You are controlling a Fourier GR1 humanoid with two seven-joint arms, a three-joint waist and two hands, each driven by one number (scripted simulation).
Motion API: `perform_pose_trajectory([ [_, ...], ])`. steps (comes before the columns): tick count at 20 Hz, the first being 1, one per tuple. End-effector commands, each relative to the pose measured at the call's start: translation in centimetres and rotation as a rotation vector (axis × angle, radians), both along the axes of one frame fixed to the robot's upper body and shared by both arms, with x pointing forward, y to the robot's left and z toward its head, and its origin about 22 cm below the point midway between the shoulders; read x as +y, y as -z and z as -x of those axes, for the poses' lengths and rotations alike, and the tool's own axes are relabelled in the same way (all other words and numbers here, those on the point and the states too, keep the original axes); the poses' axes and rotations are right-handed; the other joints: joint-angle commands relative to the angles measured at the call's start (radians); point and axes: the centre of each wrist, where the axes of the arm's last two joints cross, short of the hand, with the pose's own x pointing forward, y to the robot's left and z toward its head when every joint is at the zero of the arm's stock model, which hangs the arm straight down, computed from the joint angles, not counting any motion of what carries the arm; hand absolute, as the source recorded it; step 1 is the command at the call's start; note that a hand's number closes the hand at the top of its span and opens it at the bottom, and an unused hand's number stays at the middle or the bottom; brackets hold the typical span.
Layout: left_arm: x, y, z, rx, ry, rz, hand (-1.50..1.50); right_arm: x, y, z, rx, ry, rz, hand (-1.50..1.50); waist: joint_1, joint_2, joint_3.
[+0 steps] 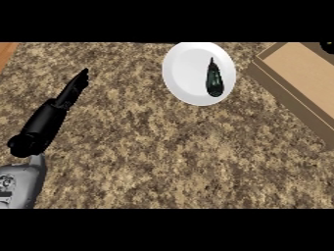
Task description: Pick the lemon from the plate and place it in the cardboard box
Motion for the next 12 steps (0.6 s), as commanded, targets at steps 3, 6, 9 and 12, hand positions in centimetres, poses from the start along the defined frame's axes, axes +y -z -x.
perform_pose_trajectory([
  [3, -0.5, 0.1, -0.3, -0.012, 0.020, 0.007, 0.00, -5.4, 1.1, 1.2, 0.237, -0.009, -0.042, 1.50, 0.010, 0.006, 0.001],
  [6, -0.9, -0.5, -1.0, 0.008, 0.021, -0.001, 0.00, -6.4, 3.3, 1.7, 0.344, -0.021, -0.031, 1.50, 0.012, 0.007, 0.002],
  [9, -0.7, 0.5, -0.5, 0.003, 0.007, -0.007, 0.00, -8.6, 3.2, 2.8, 0.444, 0.017, -0.040, 1.50, 0.016, 0.009, 0.002],
  [12, -2.5, -0.1, -0.3, -0.015, 0.020, 0.001, 0.00, -8.8, 3.7, 2.9, 0.510, -0.080, -0.081, -1.50, 0.019, 0.007, 0.002],
])
